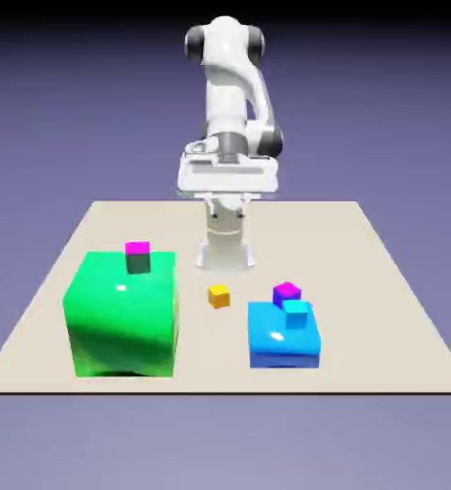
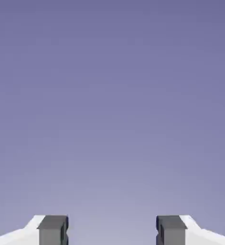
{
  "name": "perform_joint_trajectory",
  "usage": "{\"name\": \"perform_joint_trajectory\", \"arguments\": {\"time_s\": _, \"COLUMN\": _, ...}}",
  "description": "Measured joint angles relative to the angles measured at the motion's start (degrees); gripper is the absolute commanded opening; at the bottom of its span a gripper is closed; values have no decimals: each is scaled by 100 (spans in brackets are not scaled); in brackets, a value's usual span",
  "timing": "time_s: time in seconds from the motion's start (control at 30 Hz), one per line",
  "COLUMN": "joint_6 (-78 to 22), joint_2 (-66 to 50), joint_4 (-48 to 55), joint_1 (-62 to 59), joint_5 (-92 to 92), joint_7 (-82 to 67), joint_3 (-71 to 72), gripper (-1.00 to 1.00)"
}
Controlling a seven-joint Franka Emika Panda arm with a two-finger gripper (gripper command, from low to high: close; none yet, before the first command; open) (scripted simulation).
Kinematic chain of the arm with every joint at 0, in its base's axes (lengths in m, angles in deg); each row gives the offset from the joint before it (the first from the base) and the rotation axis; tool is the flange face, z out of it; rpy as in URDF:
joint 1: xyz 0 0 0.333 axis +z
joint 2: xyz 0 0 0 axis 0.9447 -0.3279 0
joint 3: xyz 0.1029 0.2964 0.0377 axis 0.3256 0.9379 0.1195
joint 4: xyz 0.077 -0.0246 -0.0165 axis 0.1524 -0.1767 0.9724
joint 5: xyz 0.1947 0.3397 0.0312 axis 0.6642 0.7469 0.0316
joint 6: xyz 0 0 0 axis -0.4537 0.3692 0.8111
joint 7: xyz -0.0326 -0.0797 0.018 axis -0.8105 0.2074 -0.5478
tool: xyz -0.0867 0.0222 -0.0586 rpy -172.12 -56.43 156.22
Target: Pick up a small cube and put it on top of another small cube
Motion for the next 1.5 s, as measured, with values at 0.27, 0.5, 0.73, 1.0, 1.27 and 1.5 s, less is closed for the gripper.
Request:
{"name": "perform_joint_trajectory", "arguments": {"time_s": 0.27, "joint_6": 421, "joint_2": -847, "joint_4": 363, "joint_1": 1460, "joint_5": 1974, "joint_7": -298, "joint_3": -835, "gripper": 0}}
{"name": "perform_joint_trajectory", "arguments": {"time_s": 0.5, "joint_6": 750, "joint_2": -1562, "joint_4": 573, "joint_1": 2713, "joint_5": 3718, "joint_7": -598, "joint_3": -1539, "gripper": 0}}
{"name": "perform_joint_trajectory", "arguments": {"time_s": 0.73, "joint_6": 1079, "joint_2": -2276, "joint_4": 784, "joint_1": 3964, "joint_5": 5462, "joint_7": -897, "joint_3": -2242, "gripper": 0}}
{"name": "perform_joint_trajectory", "arguments": {"time_s": 1.0, "joint_6": 1258, "joint_2": -2938, "joint_4": 524, "joint_1": 5251, "joint_5": 7456, "joint_7": -1404, "joint_3": -2891, "gripper": 0}}
{"name": "perform_joint_trajectory", "arguments": {"time_s": 1.27, "joint_6": 1425, "joint_2": -3591, "joint_4": 234, "joint_1": 6483, "joint_5": 9449, "joint_7": -1920, "joint_3": -3529, "gripper": 0}}
{"name": "perform_joint_trajectory", "arguments": {"time_s": 1.5, "joint_6": 1571, "joint_2": -4163, "joint_4": -19, "joint_1": 7571, "joint_5": 11193, "joint_7": -2371, "joint_3": -4088, "gripper": 0}}
